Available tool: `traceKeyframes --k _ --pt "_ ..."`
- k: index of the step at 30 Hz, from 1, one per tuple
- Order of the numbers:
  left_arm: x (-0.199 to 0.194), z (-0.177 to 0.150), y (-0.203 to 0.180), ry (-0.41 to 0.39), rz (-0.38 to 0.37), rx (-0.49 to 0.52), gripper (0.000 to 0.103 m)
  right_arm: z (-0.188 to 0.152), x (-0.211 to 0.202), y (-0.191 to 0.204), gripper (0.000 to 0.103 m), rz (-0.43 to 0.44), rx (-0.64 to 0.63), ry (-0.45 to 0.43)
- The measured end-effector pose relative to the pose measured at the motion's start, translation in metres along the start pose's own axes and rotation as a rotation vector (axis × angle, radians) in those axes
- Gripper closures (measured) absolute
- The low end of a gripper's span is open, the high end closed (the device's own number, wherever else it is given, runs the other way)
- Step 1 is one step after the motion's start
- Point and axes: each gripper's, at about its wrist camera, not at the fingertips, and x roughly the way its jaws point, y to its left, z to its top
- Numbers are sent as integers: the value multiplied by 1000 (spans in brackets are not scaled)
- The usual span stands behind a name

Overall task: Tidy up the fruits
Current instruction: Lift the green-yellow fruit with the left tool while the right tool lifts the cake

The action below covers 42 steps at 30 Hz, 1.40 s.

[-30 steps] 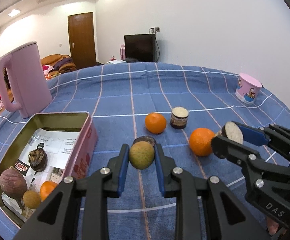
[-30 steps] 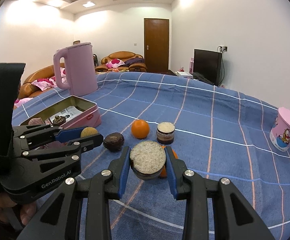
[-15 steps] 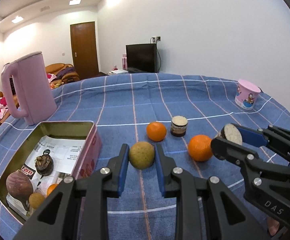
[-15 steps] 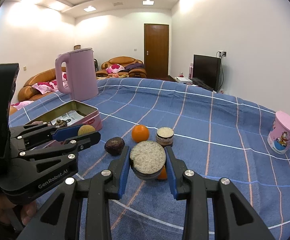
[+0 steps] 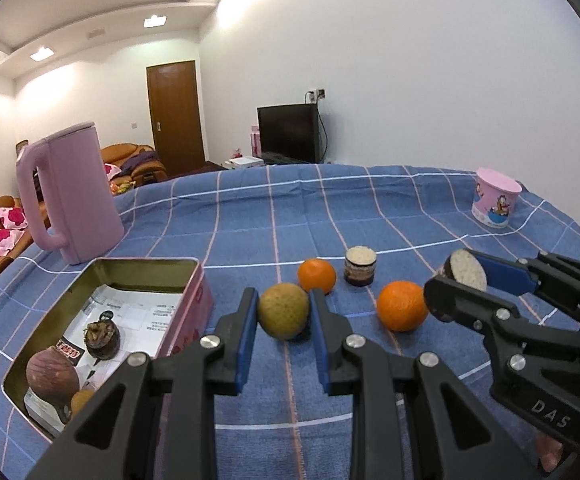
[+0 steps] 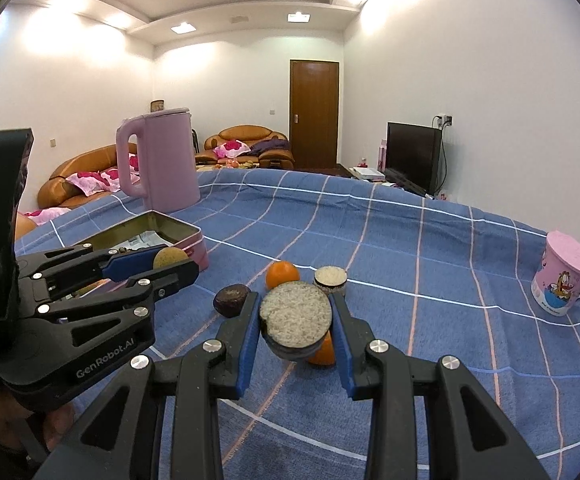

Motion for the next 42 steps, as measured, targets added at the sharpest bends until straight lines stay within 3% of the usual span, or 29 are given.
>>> traceKeyframes --k 42 --pt "-34 -1 -7 -180 78 31 76 -6 -26 5 67 37 -24 -122"
